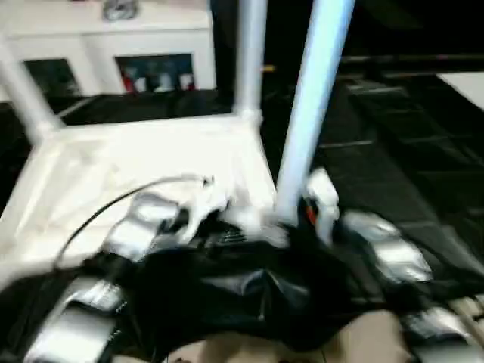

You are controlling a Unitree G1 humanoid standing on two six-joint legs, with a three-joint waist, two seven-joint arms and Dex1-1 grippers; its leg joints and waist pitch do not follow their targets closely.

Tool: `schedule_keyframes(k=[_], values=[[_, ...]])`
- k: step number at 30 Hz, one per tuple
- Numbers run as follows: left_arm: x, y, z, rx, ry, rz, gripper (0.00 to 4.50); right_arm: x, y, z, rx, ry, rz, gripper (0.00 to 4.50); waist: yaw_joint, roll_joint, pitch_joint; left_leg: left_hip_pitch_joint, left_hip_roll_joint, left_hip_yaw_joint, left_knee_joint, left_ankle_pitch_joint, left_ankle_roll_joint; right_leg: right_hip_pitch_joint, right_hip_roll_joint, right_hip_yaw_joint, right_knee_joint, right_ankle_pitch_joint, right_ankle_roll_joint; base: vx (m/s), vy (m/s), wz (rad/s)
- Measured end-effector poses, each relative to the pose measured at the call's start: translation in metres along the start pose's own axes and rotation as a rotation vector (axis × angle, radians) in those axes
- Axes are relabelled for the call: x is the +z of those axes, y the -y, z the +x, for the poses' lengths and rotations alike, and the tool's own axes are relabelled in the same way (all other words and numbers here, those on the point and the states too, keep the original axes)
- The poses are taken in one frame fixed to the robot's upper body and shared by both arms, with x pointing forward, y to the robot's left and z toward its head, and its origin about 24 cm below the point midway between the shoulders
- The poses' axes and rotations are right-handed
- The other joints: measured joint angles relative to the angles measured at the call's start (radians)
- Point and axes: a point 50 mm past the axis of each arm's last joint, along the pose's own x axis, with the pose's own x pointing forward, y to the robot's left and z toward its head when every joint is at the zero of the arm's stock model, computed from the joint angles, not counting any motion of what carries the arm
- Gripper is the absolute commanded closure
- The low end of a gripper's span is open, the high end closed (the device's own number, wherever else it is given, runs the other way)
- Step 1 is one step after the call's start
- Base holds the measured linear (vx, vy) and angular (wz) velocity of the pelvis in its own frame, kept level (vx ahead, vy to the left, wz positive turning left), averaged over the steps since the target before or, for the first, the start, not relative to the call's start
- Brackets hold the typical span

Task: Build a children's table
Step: Rotate leg to tighten

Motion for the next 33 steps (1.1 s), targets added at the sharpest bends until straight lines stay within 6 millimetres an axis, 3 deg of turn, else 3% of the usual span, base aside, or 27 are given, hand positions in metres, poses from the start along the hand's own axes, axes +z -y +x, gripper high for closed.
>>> schedule_keyframes(k=[7,9,13,16,22,33], values=[[0.010,-0.003,0.016,0.116,0.017,-0.024,4.50,0.006,0.002,0.017,-0.212,0.054,0.032,1.78,0.002,0.003,-0.001,-0.002,0.000,0.000,-0.003,0.002,0.005,-0.001,0.000,0.000,-0.001,0.002,-0.004,0.000,0.000,0.00],[0.009,-0.004,0.015,0.121,0.018,-0.029,4.50,0.006,0.000,0.020,-0.218,0.068,0.048,1.22,0.001,0.004,-0.001,-0.002,0.000,0.000,-0.003,0.002,0.006,-0.001,0.000,0.000,-0.001,0.002,-0.004,0.000,0.000,0.00],[0.009,-0.004,0.015,0.127,0.017,-0.026,4.50,0.006,-0.001,0.021,-0.209,0.088,0.086,0.90,0.000,0.005,-0.001,-0.002,0.000,0.000,-0.003,0.002,0.006,-0.001,0.000,0.000,-0.001,0.002,-0.005,0.000,0.000,0.00],[0.008,-0.005,0.012,0.106,0.019,-0.012,4.50,0.006,0.000,0.019,-0.160,0.082,0.058,0.68,-0.002,0.006,0.000,-0.002,0.000,0.000,-0.003,0.002,0.006,-0.001,0.000,0.000,-0.001,0.002,-0.005,0.000,0.000,0.00],[0.003,-0.004,0.005,0.046,0.018,0.024,4.50,0.002,0.001,0.009,-0.021,0.065,-0.018,0.68,0.000,0.007,0.000,-0.002,0.000,0.000,-0.004,0.002,0.006,-0.002,0.000,0.000,0.000,0.002,-0.005,0.000,0.000,0.00],[-0.004,0.006,-0.012,-0.175,-0.002,0.102,4.50,-0.002,0.001,-0.028,0.357,-0.046,-0.156,0.68,0.029,0.009,0.001,-0.002,0.001,0.000,-0.001,0.002,0.007,-0.002,0.000,0.000,-0.001,0.002,-0.006,0.000,0.000,0.00]])
